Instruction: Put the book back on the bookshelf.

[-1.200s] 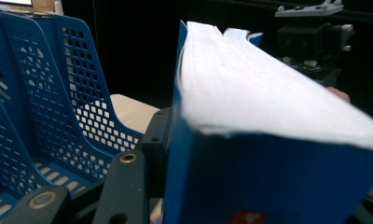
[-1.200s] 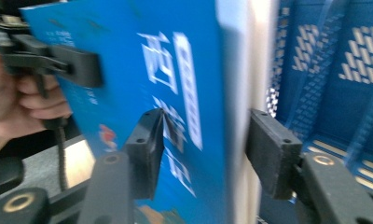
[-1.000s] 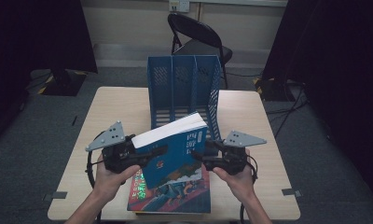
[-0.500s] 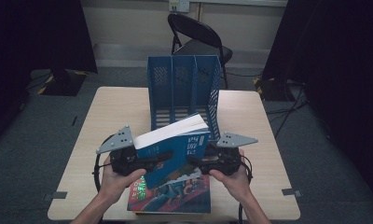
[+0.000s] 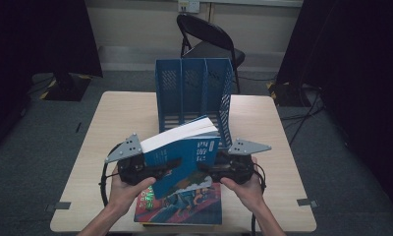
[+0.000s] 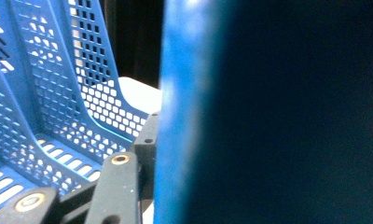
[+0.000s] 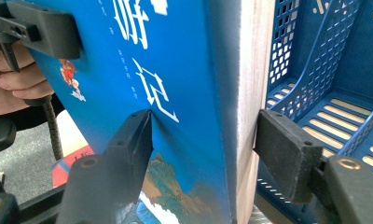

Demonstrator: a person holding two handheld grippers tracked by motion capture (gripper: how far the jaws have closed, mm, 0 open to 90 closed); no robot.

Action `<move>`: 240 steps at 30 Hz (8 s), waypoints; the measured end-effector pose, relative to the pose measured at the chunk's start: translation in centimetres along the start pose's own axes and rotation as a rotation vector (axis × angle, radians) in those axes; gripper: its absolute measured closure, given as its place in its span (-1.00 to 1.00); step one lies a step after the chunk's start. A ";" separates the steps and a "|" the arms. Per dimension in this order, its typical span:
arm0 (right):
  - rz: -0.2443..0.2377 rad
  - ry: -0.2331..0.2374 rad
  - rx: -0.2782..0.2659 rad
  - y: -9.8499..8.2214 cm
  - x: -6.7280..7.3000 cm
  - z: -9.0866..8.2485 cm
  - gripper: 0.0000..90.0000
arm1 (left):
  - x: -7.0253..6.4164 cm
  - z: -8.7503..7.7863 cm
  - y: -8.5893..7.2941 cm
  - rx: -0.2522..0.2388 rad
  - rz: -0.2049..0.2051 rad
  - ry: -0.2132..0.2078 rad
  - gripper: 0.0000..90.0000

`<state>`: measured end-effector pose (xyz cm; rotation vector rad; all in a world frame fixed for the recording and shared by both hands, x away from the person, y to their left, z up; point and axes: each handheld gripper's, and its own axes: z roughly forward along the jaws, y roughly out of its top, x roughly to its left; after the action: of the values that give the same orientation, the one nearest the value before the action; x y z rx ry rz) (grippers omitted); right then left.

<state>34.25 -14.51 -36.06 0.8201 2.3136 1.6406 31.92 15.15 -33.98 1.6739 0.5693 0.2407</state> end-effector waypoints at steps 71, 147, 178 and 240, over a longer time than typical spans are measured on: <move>0.162 -0.135 0.098 -7.8 -4.3 -4.8 -0.25 | 1.5 -3.2 1.5 0.069 -0.098 0.159 0.37; 0.194 -0.151 0.127 -8.9 -5.9 -4.3 -0.25 | 10.4 2.6 8.6 0.109 -0.288 0.650 0.37; 0.191 -0.148 0.125 -9.2 -5.9 -4.6 -0.25 | 11.9 8.0 7.9 0.089 -0.261 0.775 0.37; 0.189 -0.144 0.164 -9.7 -6.2 -4.2 -0.25 | 12.3 10.2 2.7 0.080 -0.188 0.745 0.33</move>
<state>34.37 -23.50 -44.39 1.1829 2.3538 1.4186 47.80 12.13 -35.23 1.5661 1.2956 0.7232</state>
